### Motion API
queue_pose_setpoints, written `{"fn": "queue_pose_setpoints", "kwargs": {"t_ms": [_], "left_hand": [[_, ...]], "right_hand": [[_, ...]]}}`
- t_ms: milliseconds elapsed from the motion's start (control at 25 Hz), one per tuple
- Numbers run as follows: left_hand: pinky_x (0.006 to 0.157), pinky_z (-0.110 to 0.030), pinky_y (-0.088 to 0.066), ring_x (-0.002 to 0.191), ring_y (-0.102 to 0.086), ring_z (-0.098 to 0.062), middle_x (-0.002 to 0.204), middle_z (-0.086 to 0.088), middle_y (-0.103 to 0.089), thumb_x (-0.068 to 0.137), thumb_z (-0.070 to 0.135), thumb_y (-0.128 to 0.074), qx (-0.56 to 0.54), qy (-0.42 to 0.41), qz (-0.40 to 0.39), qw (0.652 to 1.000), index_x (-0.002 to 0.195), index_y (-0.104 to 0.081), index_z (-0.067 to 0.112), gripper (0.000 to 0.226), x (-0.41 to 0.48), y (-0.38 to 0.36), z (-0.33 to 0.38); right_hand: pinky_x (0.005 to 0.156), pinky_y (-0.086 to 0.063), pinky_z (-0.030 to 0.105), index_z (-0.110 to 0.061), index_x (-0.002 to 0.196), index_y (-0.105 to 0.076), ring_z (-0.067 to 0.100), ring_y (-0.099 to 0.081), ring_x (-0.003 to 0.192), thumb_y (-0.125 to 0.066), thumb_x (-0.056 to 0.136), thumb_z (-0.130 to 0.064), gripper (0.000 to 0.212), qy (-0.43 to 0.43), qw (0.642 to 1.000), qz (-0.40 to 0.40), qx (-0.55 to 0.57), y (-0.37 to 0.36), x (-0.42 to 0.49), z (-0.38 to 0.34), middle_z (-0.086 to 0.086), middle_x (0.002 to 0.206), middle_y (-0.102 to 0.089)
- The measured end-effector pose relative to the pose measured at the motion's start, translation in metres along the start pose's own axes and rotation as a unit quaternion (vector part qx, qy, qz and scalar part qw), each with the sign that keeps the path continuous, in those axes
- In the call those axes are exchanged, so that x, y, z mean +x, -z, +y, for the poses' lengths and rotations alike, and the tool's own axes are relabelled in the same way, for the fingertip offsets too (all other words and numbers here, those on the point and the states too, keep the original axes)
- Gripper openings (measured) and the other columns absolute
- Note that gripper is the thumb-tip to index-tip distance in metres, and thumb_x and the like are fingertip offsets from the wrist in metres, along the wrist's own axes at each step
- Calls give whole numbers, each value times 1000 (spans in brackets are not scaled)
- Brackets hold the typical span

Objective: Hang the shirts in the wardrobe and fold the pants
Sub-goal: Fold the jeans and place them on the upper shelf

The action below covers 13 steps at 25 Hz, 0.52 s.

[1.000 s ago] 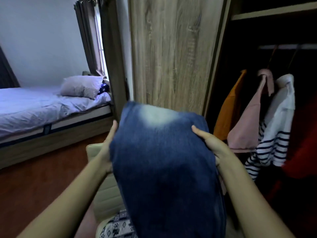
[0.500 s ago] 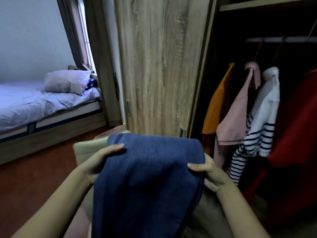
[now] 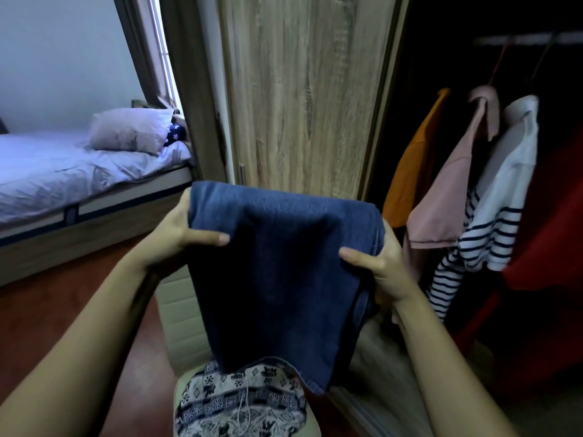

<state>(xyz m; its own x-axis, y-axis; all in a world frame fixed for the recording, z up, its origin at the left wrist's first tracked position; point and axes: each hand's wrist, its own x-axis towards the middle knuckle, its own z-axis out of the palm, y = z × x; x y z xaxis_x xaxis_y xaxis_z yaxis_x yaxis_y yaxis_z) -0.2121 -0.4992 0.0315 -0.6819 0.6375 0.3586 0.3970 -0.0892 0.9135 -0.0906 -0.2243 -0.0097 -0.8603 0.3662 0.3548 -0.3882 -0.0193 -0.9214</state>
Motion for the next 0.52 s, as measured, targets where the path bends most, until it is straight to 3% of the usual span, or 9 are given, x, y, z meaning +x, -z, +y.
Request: {"fn": "queue_pose_setpoints", "kwargs": {"t_ms": [80,160,280,400,520], "left_hand": [[82,-20,-52,103,-62,-7,108,8,-68,49,-6,-82,9,-13,55,998,116,-51,23,79,16,5,7],[85,-25,-53,102,-63,-10,107,7,-69,57,-8,-75,-6,-48,85,995,114,-54,24,68,17,10,11],[89,-37,-53,108,-62,-21,119,-7,-63,59,14,-84,-27,-76,126,989,117,-54,26,66,24,7,8],[85,-37,-53,106,-62,-22,119,-10,-62,52,45,-87,-9,-72,158,985,124,-50,12,87,27,-3,8],[80,-30,-54,88,-65,-11,94,5,-71,59,34,-81,-21,-105,202,974,109,-58,6,62,33,-9,9]], "right_hand": [[88,-53,27,-10,124,-44,11,-63,100,-79,53,-7,80,27,1000,-3,9,2,2,-6,2,111,-62],[88,-52,26,-13,119,-47,11,-64,99,-73,59,-1,67,68,997,10,18,-4,7,-15,2,109,-63],[91,-52,35,3,124,-45,19,-65,98,-71,64,-3,66,112,992,17,59,-16,20,-31,7,107,-66],[80,-54,27,-7,112,-53,13,-68,91,-67,70,-1,44,128,989,2,78,-26,27,-42,-4,96,-73],[81,-52,20,-18,114,-47,6,-66,96,-76,63,-19,59,172,985,-9,30,-26,30,-52,-7,102,-69]]}}
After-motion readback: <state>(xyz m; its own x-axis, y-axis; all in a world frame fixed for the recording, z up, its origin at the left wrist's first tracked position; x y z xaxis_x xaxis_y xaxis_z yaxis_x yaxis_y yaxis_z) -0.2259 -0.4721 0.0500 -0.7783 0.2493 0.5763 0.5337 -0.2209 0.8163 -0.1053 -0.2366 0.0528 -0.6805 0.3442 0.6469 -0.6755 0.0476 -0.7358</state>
